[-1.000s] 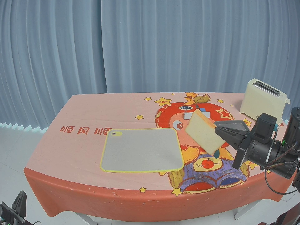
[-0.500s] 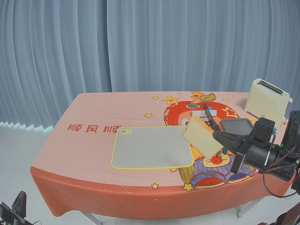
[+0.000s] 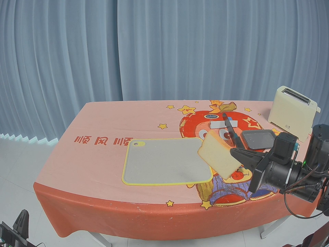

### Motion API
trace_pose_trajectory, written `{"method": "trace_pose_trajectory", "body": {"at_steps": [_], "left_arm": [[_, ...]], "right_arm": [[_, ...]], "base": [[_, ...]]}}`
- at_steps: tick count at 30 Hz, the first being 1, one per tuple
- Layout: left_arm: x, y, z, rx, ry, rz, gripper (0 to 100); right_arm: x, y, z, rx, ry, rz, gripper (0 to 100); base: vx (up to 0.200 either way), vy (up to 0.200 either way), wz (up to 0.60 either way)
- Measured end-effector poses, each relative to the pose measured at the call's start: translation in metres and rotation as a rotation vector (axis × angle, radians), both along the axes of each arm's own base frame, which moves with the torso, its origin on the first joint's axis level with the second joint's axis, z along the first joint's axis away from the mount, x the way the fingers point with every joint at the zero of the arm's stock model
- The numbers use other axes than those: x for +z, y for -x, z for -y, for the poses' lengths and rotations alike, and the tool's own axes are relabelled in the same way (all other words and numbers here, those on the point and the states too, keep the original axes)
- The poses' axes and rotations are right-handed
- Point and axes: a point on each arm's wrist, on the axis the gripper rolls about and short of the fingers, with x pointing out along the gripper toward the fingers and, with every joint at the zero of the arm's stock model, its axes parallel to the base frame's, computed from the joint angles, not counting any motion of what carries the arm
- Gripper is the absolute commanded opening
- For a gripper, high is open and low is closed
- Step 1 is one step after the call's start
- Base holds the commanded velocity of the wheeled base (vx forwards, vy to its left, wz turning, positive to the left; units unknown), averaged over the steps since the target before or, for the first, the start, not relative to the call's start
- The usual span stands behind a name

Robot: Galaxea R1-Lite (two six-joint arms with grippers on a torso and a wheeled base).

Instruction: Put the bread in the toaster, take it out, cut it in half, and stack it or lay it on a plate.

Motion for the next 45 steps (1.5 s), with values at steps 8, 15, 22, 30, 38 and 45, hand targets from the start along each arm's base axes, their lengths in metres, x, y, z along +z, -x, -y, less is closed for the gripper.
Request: {"method": "trace_pose_trajectory", "body": {"at_steps": [8,15,22,30,38,45], "left_arm": [[0.0,0.0,0.0,0.0,0.0,0.0,0],[0.0,0.0,0.0,-0.001,0.0,0.0,0],[0.0,0.0,0.0,0.0,0.0,0.0,0],[0.0,0.0,0.0,0.0,0.0,0.0,0],[0.0,0.0,0.0,0.0,0.0,0.0,0],[0.0,0.0,0.0,0.0,0.0,0.0,0]], "right_arm": [[-0.001,0.002,-0.005,0.002,-0.074,-0.06,0],[0.005,0.001,-0.008,-0.001,-0.098,-0.05,0],[0.006,-0.002,-0.011,-0.009,-0.135,-0.077,0],[0.0,-0.005,-0.013,-0.051,-0.154,-0.12,0],[0.005,-0.009,-0.016,-0.034,-0.163,-0.114,0],[0.005,-0.024,-0.029,-0.026,-0.164,-0.122,0]], "base": [[0.0,0.0,0.0],[0.0,0.0,0.0],[0.0,0.0,0.0],[0.0,0.0,0.0],[0.0,0.0,0.0],[0.0,0.0,0.0]]}}
